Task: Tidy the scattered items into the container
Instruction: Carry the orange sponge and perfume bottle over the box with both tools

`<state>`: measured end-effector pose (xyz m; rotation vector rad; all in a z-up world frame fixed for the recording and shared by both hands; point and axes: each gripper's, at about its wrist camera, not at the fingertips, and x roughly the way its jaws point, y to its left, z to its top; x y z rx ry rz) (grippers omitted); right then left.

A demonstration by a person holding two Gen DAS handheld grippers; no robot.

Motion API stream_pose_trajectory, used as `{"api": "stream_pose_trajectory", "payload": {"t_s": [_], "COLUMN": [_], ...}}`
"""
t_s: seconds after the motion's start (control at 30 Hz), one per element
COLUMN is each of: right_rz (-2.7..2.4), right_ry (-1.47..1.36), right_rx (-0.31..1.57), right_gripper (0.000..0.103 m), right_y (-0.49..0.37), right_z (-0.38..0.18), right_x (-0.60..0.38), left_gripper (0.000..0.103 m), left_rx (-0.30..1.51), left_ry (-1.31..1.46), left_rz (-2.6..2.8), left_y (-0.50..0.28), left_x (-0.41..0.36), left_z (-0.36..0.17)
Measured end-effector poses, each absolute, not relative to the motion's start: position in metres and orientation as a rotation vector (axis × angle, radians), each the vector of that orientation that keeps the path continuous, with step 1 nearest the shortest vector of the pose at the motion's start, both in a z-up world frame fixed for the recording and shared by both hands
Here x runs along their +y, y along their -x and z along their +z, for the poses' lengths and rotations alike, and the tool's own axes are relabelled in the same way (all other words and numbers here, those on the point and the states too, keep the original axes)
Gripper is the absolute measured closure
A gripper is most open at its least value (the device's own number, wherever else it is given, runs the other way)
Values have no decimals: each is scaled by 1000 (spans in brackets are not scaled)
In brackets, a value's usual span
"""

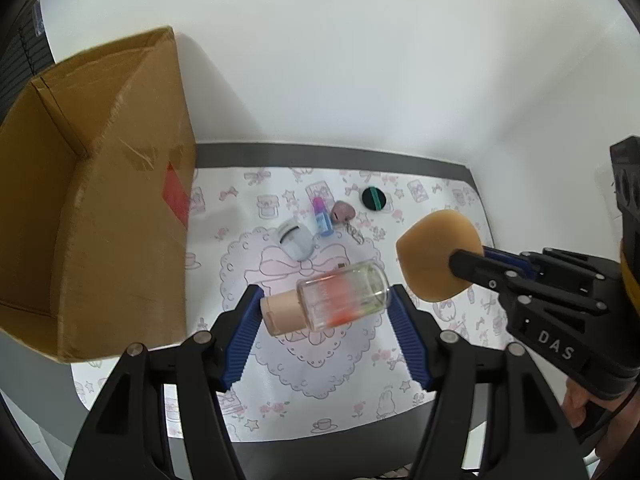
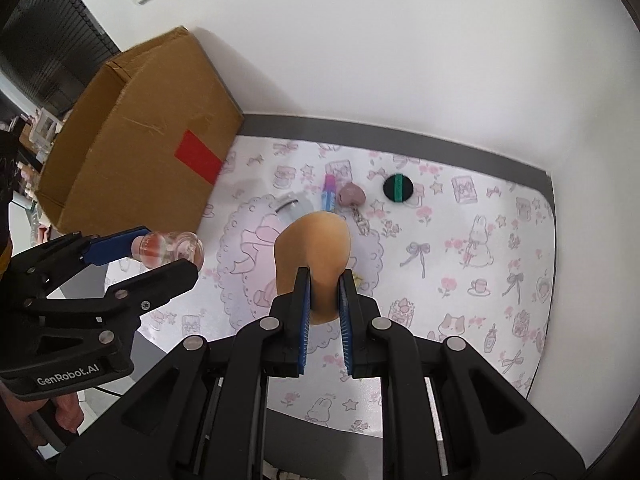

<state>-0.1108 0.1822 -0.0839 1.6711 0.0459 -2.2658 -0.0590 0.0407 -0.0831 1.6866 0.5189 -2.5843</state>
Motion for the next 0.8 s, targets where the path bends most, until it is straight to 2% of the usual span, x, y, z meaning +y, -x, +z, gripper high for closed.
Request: {"api": "stream_pose_trajectory", "payload": {"t_s": [0.8], "right_rz": [-2263], "right_ry": [-1488], "right_rx": [154], "right_gripper": [89], "right_y": [138], "right_z": [-20], "right_x": [120], "left_gripper": [41], "left_rx": [522], "left_ry": [-1507], "left_rz": [-2595], "left_y": [55], "left_x": [-15], "left_z": [-24]}}
